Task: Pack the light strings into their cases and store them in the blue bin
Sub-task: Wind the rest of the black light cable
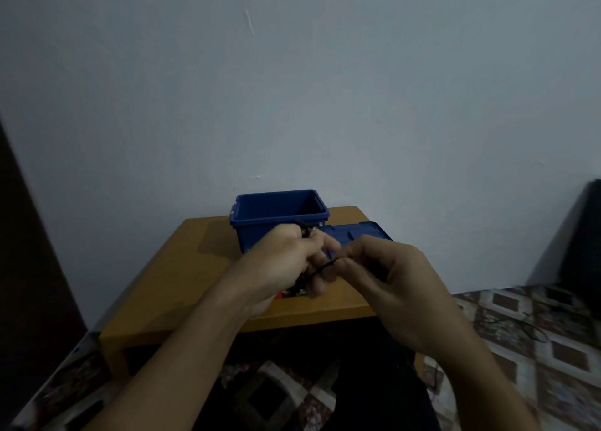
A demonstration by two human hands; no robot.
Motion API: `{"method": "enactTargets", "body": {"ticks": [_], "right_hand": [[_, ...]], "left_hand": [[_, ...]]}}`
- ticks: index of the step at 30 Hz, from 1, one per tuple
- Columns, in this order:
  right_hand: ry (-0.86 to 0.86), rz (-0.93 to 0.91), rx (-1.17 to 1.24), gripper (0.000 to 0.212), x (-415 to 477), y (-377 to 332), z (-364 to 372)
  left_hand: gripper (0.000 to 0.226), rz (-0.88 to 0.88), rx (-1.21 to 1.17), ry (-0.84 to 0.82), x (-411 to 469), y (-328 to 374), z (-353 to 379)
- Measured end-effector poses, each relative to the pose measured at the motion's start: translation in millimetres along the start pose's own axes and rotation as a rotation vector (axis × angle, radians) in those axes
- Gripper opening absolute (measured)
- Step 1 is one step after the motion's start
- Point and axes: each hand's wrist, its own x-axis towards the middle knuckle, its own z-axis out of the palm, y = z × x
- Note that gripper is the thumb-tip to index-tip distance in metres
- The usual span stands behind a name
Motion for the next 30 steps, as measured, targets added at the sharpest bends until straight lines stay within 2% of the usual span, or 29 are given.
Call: {"method": "enactTargets", "body": {"ticks": [3,5,7,10,13,15,17,22,26,30], "right_hand": [[0.13,-0.075,-0.085,0.008,1.1,-2.8,4.9],[0.158,-0.112,-0.174,0.009,1.6,-2.7,6.6],[0.126,-0.071,-0.2,0.014,1.6,-1.5,4.2],[-0.016,0.01,-0.138,0.013,-0.6,-3.5,-6.4],[-0.083,-0.011,-0.134,0.012,-3.0,-6.5,-12.9],[0.019,-0.092,-0.16,0.011,-2.2,-6.9,-10.5],[0.131,-0.17,-0.193,0.008,0.1,-6.6,-5.0],[0.218,-0.21,-0.127,0.009,4.3,2.4,-4.1],[0.22,-0.166,-0.022,0.009,4.8,10.8,-1.2],[0.197,-0.07,0.151,0.012,6.1,19.0,10.4]], "left_hand": [[0.053,-0.046,0.046,-0.15,-3.0,5.4,1.8],[0.066,-0.105,0.019,-0.223,-3.5,9.6,2.1],[0.072,-0.149,-0.001,-0.238,-2.7,10.7,0.6],[0.077,-0.132,0.004,-0.216,0.2,7.6,-4.5],[0.1,-0.133,0.162,-0.243,3.2,3.6,-7.0],[0.097,-0.167,0.292,-0.288,3.3,3.0,-5.0],[0.088,-0.175,0.327,-0.338,2.8,3.8,-2.0],[0.075,-0.19,0.047,-0.538,2.8,5.4,-4.1],[0.069,-0.186,-0.237,-0.679,2.0,1.6,-4.7],[0.056,-0.109,-0.532,-0.797,2.1,-1.3,-2.4]]}}
